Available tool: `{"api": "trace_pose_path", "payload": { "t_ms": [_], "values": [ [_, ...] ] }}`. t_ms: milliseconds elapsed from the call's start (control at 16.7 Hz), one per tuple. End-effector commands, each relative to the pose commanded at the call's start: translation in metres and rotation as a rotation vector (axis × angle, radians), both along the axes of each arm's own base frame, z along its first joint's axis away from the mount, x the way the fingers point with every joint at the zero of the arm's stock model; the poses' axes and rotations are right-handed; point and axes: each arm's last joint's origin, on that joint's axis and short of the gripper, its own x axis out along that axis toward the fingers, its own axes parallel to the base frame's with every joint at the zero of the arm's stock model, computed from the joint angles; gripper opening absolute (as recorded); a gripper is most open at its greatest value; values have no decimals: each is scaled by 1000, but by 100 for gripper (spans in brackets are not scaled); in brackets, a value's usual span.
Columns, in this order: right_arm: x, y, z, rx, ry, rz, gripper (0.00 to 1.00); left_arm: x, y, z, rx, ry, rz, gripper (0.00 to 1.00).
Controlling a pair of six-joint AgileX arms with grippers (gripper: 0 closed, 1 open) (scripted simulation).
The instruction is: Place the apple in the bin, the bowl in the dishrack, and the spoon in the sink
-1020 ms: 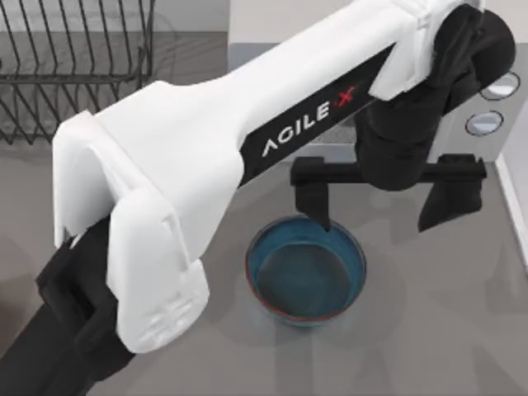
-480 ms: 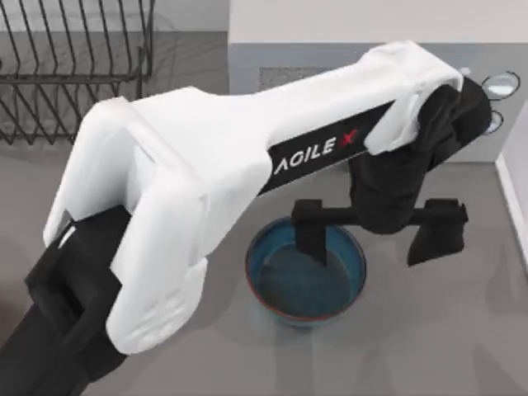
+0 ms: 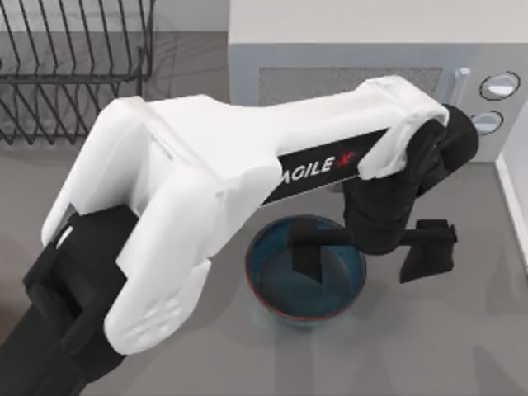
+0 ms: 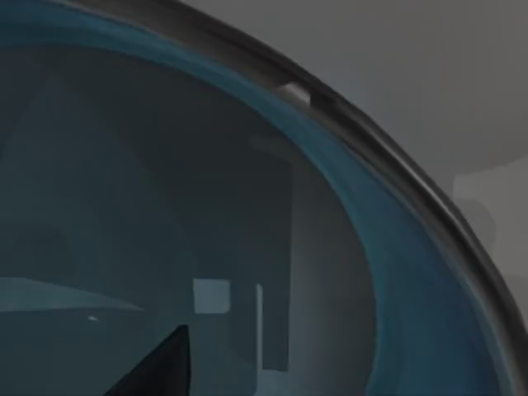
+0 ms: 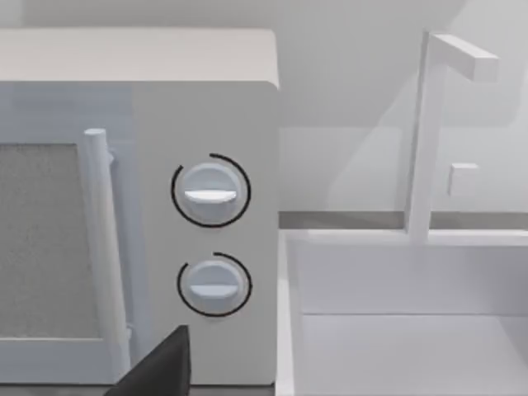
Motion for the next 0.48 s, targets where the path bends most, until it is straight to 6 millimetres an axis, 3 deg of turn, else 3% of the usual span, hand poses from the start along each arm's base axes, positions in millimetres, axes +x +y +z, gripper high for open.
{"api": "trace_pose_path", "payload": {
  "t_ms": [480],
  "values": [
    [0, 0, 0, 0, 0, 0, 100, 0, 0, 0, 0, 0, 0, 40]
  ]
}}
